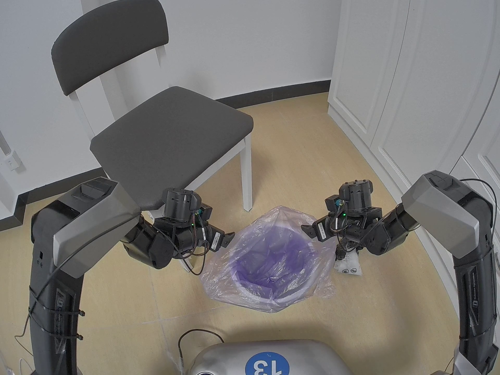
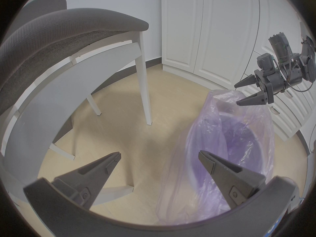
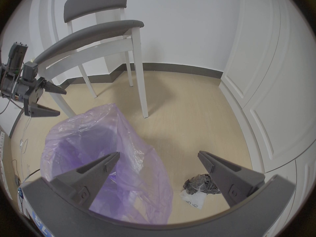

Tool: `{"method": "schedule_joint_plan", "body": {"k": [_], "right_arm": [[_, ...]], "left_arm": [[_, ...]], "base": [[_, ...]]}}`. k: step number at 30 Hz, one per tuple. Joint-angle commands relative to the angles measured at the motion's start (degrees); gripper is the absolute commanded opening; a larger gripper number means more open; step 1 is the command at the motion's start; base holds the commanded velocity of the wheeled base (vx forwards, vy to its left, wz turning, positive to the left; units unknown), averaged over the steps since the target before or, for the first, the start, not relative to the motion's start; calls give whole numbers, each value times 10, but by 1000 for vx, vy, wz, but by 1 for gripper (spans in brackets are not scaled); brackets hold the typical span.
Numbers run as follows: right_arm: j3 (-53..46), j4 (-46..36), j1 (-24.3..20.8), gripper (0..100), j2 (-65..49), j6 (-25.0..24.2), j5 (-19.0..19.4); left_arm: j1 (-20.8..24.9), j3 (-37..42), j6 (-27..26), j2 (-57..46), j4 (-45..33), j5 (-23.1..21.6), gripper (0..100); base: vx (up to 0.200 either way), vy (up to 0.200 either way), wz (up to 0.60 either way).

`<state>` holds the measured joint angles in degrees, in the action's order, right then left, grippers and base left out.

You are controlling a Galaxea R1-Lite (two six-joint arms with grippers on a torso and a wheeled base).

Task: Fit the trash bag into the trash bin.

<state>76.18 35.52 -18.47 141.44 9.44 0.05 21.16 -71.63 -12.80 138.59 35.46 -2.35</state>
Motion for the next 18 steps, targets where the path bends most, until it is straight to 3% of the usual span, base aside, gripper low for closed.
{"method": "schedule_joint_plan", "body": {"k": [1, 10, 18], "right_arm": [[9, 0, 7, 100, 14, 1, 0], [6, 2, 12, 100, 16, 1, 0], [5, 4, 12, 100, 18, 1, 0]], "left_arm": [[-1, 11, -8, 4, 0, -5, 100], [12, 91, -8, -32, 15, -56, 100], [24, 127, -13, -23, 54, -58, 100]], "base": [[0, 0, 0], [0, 0, 0], [0, 0, 0]]}}
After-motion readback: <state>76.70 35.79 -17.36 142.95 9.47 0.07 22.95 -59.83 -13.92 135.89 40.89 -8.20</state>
